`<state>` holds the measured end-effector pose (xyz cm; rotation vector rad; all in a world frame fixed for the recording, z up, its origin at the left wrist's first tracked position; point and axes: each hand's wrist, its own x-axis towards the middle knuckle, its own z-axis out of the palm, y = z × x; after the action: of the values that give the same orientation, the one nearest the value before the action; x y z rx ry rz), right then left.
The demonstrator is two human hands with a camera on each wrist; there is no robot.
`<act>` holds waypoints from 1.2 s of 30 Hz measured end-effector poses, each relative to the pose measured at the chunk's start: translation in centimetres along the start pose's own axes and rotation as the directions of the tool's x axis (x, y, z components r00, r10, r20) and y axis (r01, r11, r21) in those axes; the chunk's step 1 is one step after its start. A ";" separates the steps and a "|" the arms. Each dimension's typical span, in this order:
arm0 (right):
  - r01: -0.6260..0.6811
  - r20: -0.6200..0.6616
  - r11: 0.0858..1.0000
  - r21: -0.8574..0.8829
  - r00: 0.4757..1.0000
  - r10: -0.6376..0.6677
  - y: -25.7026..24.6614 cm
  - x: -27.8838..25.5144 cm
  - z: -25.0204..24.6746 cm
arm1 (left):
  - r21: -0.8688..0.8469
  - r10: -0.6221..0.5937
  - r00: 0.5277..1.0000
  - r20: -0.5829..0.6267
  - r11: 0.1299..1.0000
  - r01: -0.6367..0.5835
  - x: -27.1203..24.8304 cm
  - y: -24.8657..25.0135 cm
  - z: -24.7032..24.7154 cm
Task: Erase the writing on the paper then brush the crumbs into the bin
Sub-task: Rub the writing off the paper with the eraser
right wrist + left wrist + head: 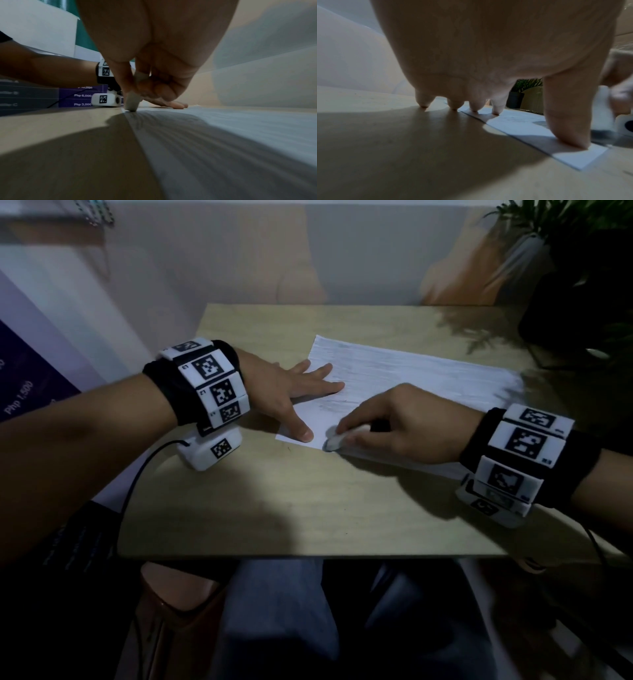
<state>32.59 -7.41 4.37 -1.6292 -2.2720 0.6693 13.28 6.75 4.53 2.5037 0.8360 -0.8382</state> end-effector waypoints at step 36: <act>0.089 -0.008 0.995 -0.054 0.996 -0.089 0.5 0.5 0.5 | -0.003 -0.002 1.000 0.003 1.000 0.002 -0.4 0.1 0.0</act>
<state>32.61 -6.89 3.69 -1.5403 -2.3585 0.5814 13.07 6.44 4.81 2.4984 0.8387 -0.8407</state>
